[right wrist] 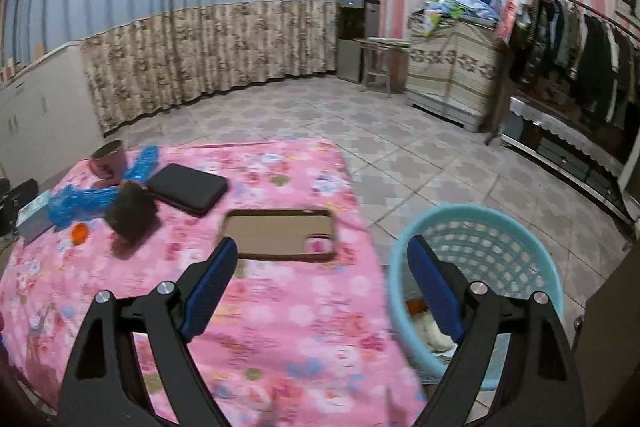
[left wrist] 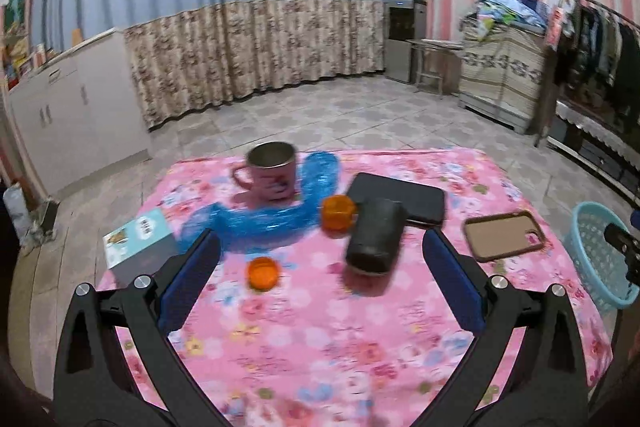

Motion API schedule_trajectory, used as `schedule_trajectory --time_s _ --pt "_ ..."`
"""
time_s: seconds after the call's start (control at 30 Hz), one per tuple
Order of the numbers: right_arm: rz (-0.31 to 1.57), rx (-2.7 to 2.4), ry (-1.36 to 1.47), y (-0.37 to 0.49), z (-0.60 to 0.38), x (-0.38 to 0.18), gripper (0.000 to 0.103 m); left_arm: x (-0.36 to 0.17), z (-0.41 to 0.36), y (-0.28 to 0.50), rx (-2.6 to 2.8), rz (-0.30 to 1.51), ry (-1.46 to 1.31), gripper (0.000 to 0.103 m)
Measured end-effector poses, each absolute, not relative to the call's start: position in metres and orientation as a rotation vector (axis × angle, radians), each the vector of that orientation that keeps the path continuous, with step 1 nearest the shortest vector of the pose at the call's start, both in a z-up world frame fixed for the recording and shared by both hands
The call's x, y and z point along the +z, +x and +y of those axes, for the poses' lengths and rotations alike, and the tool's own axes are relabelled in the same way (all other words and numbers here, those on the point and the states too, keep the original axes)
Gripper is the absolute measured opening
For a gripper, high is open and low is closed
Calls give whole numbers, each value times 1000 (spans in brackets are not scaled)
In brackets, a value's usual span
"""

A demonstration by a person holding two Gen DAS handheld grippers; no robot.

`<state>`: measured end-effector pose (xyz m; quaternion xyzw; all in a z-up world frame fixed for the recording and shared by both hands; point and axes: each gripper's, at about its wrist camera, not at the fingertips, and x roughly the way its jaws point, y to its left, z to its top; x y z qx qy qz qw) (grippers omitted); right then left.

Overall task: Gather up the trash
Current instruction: 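Move both tools back over the bedspread toward the orange cap and speaker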

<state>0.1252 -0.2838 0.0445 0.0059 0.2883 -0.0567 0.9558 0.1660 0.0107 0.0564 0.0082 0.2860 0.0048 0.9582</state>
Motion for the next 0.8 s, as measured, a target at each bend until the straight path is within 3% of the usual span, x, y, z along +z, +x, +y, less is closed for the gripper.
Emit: schedule_trajectory --time_s 0.4,0.5,0.8 --pt "552 -39 -33 146 -220 62 86 55 70 178 149 578 27 98" --pt "553 -23 -27 153 -213 60 94 55 76 183 152 565 37 98" --pt "597 -35 -14 177 -205 37 94 31 94 201 147 584 4 98"
